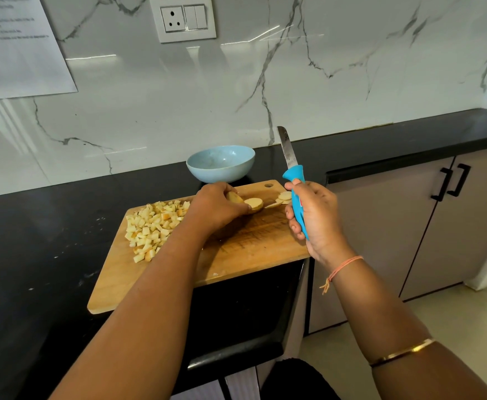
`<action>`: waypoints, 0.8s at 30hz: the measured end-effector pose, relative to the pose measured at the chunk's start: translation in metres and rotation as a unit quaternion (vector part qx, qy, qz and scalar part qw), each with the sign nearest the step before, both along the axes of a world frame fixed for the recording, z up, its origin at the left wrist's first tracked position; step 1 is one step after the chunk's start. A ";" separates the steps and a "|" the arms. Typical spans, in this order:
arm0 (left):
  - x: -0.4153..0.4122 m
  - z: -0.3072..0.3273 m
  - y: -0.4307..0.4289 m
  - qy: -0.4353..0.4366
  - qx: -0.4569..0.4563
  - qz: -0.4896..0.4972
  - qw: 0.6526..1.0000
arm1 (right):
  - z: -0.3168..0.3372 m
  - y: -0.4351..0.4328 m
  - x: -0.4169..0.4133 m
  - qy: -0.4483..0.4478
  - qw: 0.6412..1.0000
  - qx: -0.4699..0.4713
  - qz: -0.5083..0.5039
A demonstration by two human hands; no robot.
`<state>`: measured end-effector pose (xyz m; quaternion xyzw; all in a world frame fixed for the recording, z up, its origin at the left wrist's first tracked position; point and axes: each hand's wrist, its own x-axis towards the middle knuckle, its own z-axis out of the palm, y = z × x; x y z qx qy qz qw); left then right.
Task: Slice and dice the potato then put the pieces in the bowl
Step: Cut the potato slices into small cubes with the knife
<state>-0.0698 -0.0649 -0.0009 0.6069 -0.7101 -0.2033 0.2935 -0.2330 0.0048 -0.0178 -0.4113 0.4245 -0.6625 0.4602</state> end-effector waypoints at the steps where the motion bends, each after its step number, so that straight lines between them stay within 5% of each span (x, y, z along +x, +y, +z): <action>1: 0.000 0.000 0.000 0.014 -0.002 0.003 1.000 | 0.000 0.000 0.000 0.000 1.000 -0.001 0.000; 11: -0.007 -0.002 -0.002 0.304 0.141 0.004 0.942 | -0.001 -0.002 -0.001 0.005 1.000 -0.001 -0.006; 24: -0.017 -0.004 -0.001 0.281 0.144 0.008 0.949 | 0.001 -0.010 0.003 0.075 0.996 0.042 0.020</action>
